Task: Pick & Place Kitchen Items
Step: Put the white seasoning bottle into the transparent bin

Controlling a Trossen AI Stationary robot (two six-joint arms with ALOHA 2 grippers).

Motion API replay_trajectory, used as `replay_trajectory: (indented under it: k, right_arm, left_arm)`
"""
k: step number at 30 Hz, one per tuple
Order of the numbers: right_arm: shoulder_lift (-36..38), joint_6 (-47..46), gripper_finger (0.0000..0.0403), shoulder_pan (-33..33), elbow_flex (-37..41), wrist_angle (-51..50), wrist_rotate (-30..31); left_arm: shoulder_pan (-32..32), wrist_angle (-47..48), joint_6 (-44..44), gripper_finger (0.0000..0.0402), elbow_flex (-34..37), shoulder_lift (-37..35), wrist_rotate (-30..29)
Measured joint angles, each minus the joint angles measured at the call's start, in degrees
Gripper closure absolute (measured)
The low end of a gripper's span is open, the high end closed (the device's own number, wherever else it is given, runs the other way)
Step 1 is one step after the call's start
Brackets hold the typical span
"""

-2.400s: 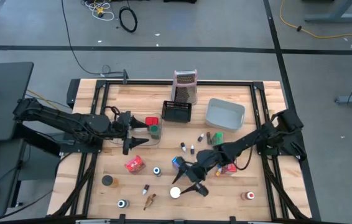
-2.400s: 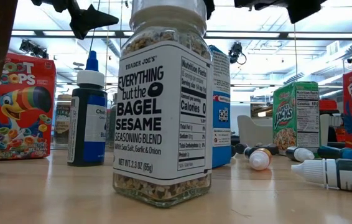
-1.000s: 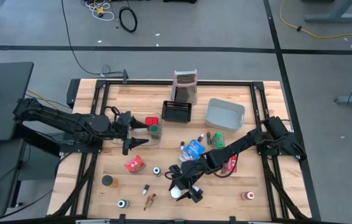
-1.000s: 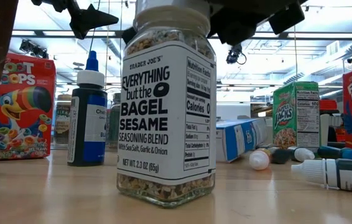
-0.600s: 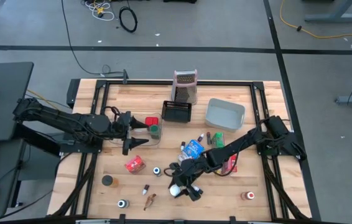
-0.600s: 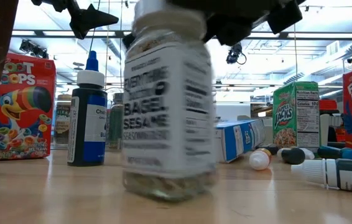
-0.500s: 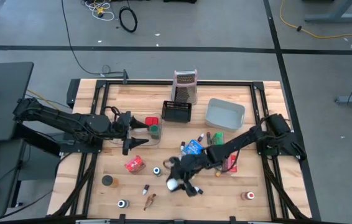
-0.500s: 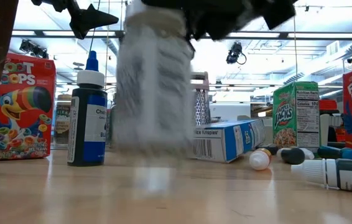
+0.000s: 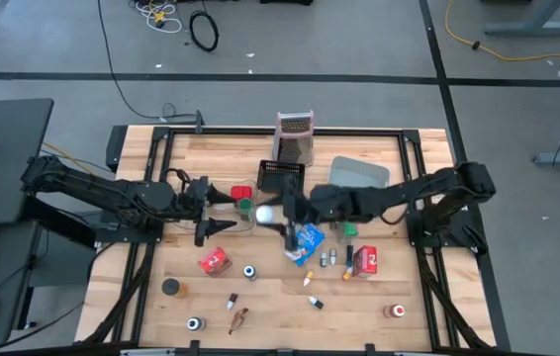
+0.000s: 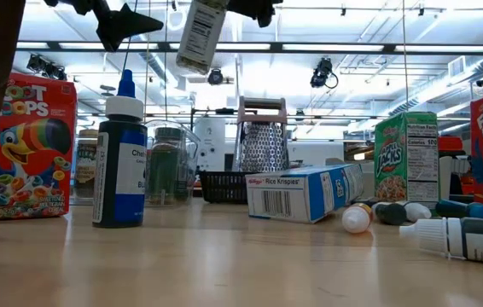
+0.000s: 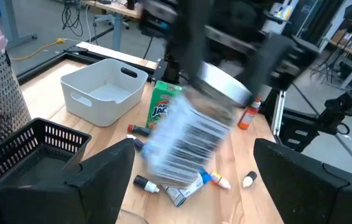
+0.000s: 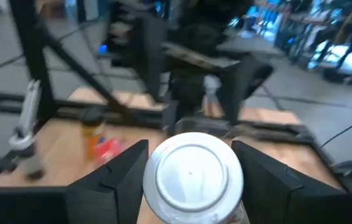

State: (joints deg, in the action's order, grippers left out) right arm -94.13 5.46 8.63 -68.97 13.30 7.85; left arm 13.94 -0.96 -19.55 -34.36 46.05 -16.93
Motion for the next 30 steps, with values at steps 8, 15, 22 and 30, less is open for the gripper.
replay_trajectory:
  k: [8,15,22,30]
  right_arm:
    - [-5.77,-0.68,0.0187,-9.22,-0.19,10.62,-9.26]
    - [-15.28,-3.48,0.0187,-12.20,-9.75,6.96,-18.20]
    - [-24.85,-4.72,0.0187,-12.27,-20.63,3.98,-18.93]
    - [-31.45,-6.58,0.0187,-12.34,-23.32,1.09,-18.36]
  left_arm:
    - [0.01,0.46,9.98,0.0061,-6.84,-1.80,-2.92]
    - [-0.04,1.11,20.99,0.0061,-10.67,-3.87,-7.74]
    - [-0.05,5.45,21.93,0.0061,-10.96,-5.30,-12.43]
    - [-0.05,10.65,15.82,0.0061,-10.94,-5.34,-10.64]
